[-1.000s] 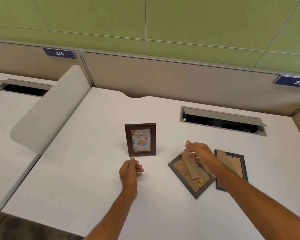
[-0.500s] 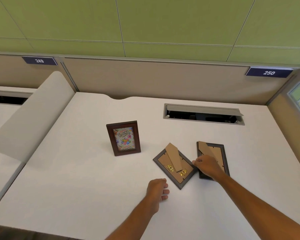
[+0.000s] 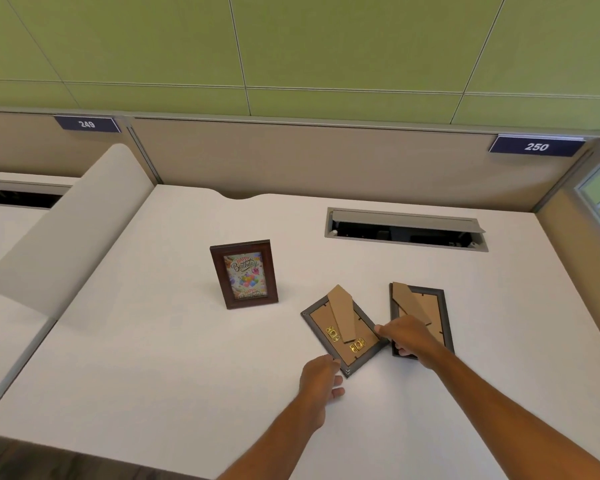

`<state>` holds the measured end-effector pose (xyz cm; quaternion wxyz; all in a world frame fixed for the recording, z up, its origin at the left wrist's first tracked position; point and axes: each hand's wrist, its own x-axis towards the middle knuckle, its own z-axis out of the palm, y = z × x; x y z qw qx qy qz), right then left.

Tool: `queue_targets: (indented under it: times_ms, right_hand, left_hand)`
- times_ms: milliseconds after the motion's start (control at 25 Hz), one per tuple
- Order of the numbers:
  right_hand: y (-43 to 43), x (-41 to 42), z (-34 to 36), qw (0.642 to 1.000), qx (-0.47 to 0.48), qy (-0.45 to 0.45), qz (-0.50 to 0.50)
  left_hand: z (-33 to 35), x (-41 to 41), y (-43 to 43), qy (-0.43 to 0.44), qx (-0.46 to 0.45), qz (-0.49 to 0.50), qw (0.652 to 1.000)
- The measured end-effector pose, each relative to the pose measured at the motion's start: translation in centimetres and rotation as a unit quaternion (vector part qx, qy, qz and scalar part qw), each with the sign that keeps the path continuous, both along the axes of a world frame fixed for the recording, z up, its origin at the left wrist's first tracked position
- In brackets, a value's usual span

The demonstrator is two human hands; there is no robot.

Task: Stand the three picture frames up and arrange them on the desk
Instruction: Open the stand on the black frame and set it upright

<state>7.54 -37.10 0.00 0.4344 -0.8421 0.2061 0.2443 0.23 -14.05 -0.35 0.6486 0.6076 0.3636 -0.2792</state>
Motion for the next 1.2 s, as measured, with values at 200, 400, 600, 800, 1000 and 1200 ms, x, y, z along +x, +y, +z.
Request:
queue_targets:
  times_ms: [200, 400, 600, 800, 1000, 1200]
  right_hand:
    - [-0.1, -0.6, 0.5, 0.998, 0.037, -0.022, -0.045]
    - [0.3, -0.8, 2.2, 0.989, 0.126, -0.023, -0.079]
    - [1.2, -0.3, 4.5, 0.973, 0.192, -0.034, -0.121]
    - [2.4, 0.3, 6.1, 0.962, 0.217, -0.042, -0.159]
    - [3.0, 0.9, 7.2, 0.961, 0.216, -0.06, -0.16]
    - [3.2, 1.3, 9.1, 0.956, 0.236, -0.096, -0.144]
  left_hand:
    - [0.0, -0.6, 1.7, -0.042, -0.035, 0.036, 0.998]
    - [0.8, -0.2, 2.4, -0.096, -0.011, 0.03, 0.995]
    - [1.1, 0.0, 3.0, -0.208, 0.123, -0.006, 0.97]
    - [0.2, 1.3, 4.2, -0.414, 0.296, -0.097, 0.855]
    - [1.0, 3.1, 5.3, -0.505, 0.347, -0.088, 0.785]
    - [3.0, 4.6, 5.6, -0.531, 0.326, -0.083, 0.777]
